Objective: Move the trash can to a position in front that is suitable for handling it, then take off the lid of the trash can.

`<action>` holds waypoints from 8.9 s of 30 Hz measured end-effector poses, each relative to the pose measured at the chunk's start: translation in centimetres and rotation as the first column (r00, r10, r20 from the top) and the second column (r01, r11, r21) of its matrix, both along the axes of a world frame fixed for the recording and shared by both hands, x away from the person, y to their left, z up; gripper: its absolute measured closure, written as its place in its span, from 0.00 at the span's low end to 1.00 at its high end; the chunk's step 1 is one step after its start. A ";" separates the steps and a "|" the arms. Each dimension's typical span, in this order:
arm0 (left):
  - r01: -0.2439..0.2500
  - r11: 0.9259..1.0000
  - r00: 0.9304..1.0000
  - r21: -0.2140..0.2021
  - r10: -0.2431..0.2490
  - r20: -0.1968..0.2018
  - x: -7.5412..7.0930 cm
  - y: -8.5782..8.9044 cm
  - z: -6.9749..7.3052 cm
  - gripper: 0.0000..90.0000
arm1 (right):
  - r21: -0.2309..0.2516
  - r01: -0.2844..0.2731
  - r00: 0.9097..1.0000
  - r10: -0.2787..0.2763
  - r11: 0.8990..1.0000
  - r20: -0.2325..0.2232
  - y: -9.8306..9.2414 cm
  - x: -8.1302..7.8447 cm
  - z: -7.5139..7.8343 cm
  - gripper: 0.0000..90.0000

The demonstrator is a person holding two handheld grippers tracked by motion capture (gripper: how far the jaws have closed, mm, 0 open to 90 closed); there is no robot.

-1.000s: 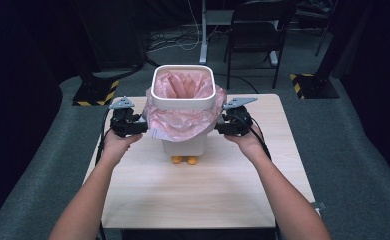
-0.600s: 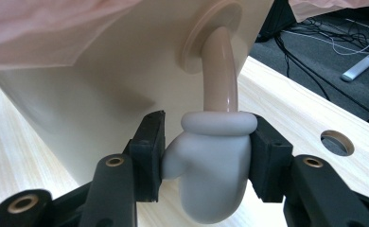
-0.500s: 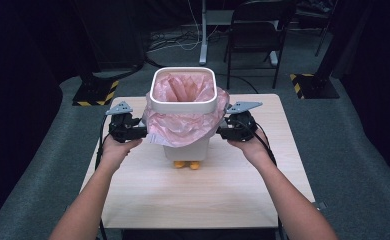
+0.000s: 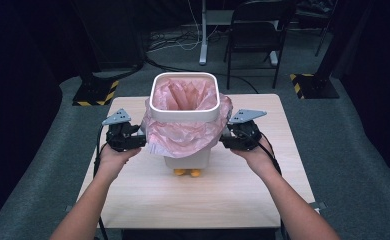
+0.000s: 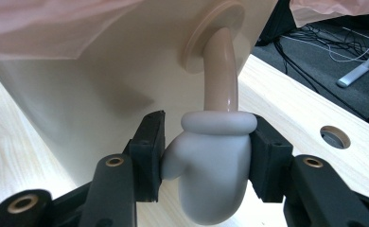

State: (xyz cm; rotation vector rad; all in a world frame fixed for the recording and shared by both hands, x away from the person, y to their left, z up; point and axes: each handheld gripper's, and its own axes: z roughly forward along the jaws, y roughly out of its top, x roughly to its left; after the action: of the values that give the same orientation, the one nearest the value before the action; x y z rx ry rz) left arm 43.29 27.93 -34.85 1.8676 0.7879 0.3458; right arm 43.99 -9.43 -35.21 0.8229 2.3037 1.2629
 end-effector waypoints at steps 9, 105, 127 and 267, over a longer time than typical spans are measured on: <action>0.022 1.000 1.000 -0.012 -0.022 0.009 -1.6 -0.5 -0.1 0.60 | 0.009 0.004 1.000 -0.005 1.000 0.024 -0.7 -1.9 0.1 0.58; 0.078 0.995 0.996 -0.059 -0.075 0.047 -10.1 2.4 -2.1 0.42 | 0.088 -0.014 0.999 0.010 0.996 0.046 -9.0 -10.1 -0.4 0.49; 0.038 0.999 0.996 -0.024 -0.036 0.077 -9.8 4.7 1.1 0.43 | 0.075 -0.069 0.996 0.064 0.995 0.060 -8.6 -11.0 2.3 0.50; 0.159 0.982 0.987 0.097 -0.162 0.020 2.1 -5.7 10.0 0.71 | 0.006 -0.550 0.835 0.550 0.835 0.029 1.6 -11.0 10.7 0.76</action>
State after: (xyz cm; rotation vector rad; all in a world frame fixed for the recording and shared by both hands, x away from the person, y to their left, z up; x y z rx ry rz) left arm 45.36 22.22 -24.83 1.9970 0.6064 0.3105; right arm 33.02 -7.86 -24.47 0.1230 2.6115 1.4976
